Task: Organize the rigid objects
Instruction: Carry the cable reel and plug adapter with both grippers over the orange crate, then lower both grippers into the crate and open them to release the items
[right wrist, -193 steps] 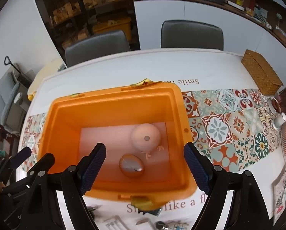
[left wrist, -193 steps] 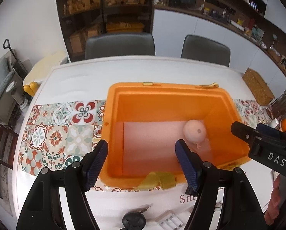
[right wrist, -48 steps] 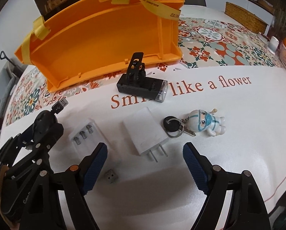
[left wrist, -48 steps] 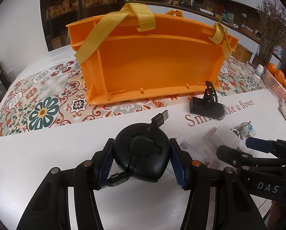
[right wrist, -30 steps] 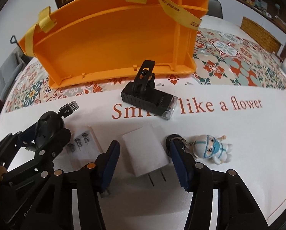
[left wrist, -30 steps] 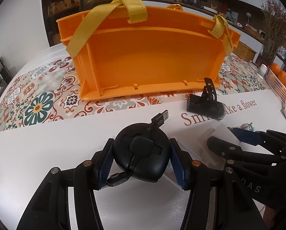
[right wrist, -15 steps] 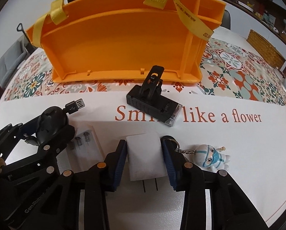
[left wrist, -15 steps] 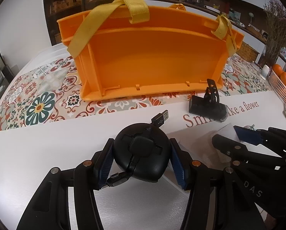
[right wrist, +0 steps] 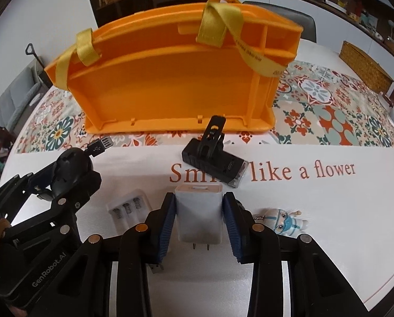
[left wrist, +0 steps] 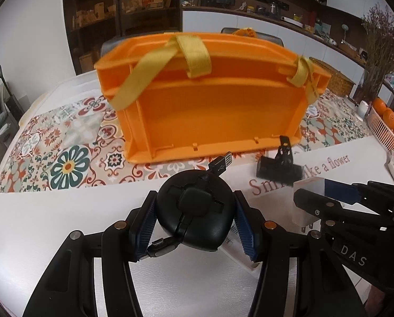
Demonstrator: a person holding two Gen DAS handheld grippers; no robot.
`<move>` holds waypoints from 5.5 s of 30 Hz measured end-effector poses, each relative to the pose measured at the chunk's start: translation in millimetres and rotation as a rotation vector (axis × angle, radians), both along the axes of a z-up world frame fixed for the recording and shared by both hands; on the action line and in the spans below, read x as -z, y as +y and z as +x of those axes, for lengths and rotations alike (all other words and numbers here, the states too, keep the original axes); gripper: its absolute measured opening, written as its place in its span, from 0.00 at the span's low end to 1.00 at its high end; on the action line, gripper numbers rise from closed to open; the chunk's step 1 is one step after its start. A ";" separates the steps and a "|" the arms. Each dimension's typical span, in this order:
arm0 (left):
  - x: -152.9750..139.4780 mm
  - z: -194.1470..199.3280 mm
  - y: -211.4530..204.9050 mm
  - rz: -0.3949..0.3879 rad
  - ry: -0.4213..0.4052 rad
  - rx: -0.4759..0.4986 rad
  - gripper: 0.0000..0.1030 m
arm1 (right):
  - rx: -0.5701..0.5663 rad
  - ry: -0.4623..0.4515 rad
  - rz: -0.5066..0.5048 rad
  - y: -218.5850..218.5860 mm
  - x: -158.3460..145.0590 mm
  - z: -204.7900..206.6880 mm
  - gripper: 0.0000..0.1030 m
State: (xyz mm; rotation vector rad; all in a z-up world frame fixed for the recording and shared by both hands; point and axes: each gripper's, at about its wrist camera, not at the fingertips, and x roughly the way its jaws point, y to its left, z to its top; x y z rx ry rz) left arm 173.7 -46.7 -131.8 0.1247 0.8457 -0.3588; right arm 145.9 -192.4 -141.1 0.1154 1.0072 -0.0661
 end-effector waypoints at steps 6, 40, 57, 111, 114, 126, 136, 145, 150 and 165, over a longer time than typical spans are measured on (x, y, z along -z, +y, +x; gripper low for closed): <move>-18.9 -0.1 0.3 -0.019 -0.009 -0.002 0.54 | -0.003 -0.028 -0.003 0.6 -22.5 -0.3 0.36; -131.2 17.8 25.5 -0.092 -0.156 -0.104 0.54 | -0.040 -0.228 0.066 2.6 -136.7 9.5 0.36; -174.5 40.0 28.6 -0.114 -0.260 -0.120 0.54 | -0.063 -0.325 0.039 5.0 -183.1 37.8 0.36; -84.3 225.1 -37.5 0.096 0.190 -0.085 0.54 | -0.094 0.161 0.104 -22.3 -71.9 248.5 0.36; -76.2 231.3 -39.0 0.103 0.229 -0.097 0.54 | -0.087 0.175 0.109 -24.2 -66.5 249.8 0.36; -62.2 238.5 -42.5 0.109 0.265 -0.106 0.54 | -0.084 0.211 0.100 -18.4 -53.3 253.7 0.36; -86.4 234.0 -35.2 0.128 0.216 -0.147 0.68 | -0.087 0.213 0.117 -21.0 -56.5 256.0 0.36; -108.4 225.3 -18.3 0.214 0.103 -0.240 0.89 | -0.109 0.175 0.109 -15.3 -69.3 257.9 0.36; -109.8 223.1 -4.6 0.172 0.121 -0.269 0.89 | -0.099 0.153 0.088 -11.3 -79.1 256.5 0.48; -126.3 177.1 4.6 0.115 0.084 -0.269 0.90 | -0.024 0.063 0.019 -19.0 -119.5 203.9 0.68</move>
